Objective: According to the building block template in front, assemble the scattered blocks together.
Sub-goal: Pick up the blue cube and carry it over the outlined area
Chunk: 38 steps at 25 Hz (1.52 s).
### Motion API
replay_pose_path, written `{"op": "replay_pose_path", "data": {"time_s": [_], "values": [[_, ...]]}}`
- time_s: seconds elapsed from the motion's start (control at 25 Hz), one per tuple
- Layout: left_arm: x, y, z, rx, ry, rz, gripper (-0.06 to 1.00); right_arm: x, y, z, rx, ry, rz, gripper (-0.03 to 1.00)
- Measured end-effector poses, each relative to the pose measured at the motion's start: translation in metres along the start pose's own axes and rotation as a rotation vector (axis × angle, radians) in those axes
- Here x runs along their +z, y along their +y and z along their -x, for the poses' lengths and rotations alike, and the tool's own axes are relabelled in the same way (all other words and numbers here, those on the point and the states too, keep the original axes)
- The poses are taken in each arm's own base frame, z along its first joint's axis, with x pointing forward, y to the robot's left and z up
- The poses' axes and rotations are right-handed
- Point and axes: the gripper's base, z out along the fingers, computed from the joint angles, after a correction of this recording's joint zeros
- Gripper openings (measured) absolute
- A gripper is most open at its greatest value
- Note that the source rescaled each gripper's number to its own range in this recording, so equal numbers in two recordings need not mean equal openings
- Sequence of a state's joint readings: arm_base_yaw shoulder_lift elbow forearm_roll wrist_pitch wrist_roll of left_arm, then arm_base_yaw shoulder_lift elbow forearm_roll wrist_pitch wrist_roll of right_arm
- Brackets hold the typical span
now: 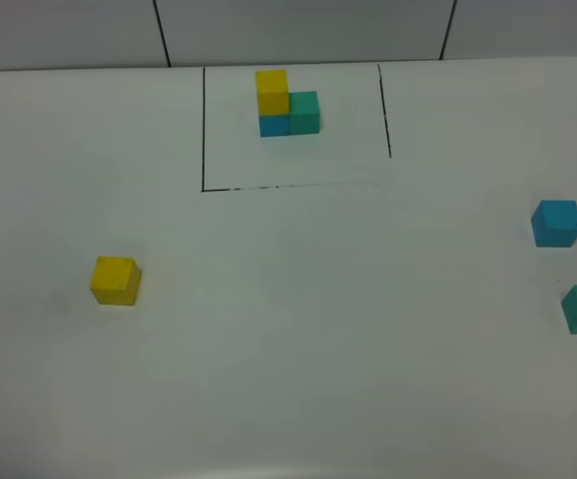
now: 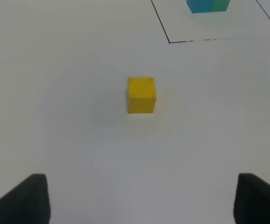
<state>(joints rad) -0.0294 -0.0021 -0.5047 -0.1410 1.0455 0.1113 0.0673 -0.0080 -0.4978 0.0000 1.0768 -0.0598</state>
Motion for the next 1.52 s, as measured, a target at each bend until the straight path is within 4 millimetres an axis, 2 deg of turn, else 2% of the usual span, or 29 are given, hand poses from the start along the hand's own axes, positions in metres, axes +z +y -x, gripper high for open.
{"op": "replay_pose_path", "data": {"time_s": [1.52], "values": [[0.0,0.0,0.0,-0.001,0.0,0.0,0.7,0.0,0.0,0.0,0.0,0.0,0.0,0.93]]}}
